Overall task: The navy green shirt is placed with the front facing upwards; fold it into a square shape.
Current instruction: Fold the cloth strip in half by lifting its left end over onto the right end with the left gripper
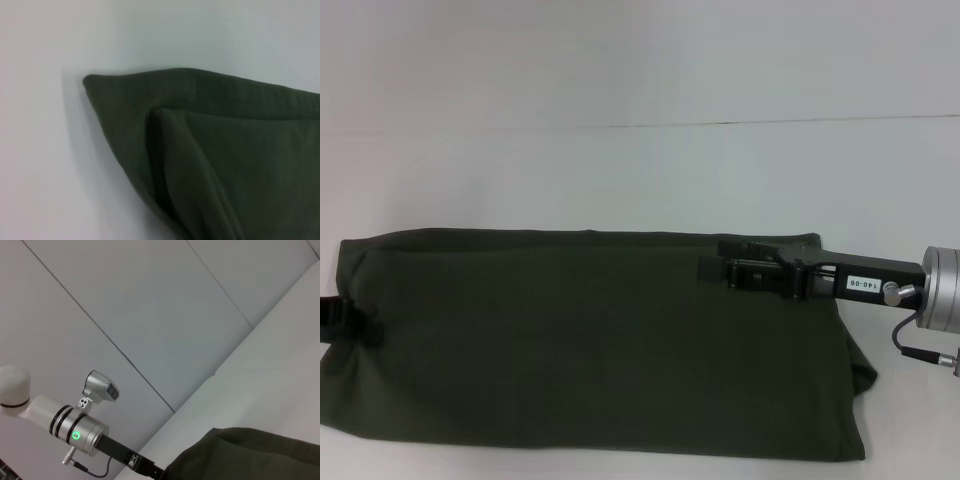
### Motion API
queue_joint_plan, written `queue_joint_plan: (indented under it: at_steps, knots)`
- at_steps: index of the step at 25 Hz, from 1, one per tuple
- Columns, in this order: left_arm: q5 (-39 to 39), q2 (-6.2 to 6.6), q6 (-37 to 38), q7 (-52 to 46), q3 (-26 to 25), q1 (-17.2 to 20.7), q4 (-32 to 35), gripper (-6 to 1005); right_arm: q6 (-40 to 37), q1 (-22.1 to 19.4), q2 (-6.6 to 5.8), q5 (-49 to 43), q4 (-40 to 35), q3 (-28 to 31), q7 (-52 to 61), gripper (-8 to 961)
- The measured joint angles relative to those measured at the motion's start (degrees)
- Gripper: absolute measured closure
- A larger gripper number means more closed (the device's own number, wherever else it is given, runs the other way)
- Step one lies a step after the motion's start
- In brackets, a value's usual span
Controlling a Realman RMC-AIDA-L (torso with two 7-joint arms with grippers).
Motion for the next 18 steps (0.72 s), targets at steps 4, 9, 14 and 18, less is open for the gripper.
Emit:
queue_joint_plan:
  at_steps: [4,9,14,18]
  knots:
    - [0.0,0.0,-0.4,-0.2,0.3,0.1,0.0,749,0.0,0.1,0.0,0.0,0.0,0.0,0.0,9]
    - [0.2,-0.19,-0.7,-0.2,0.7,0.3,0.1,858,0.0,0.2,0.0,0.0,0.0,0.0,0.0,9]
    - [0.2,-0.07,-0.3,-0.4,0.5,0.1,0.1,904,0.0,0.3,0.0,0.0,0.0,-0.2,0.0,8]
    - [0.0,0.0,0.4,-1.0,0.4,-0.1,0.1,913,0.0,0.3,0.0,0.0,0.0,-0.2,0.0,8]
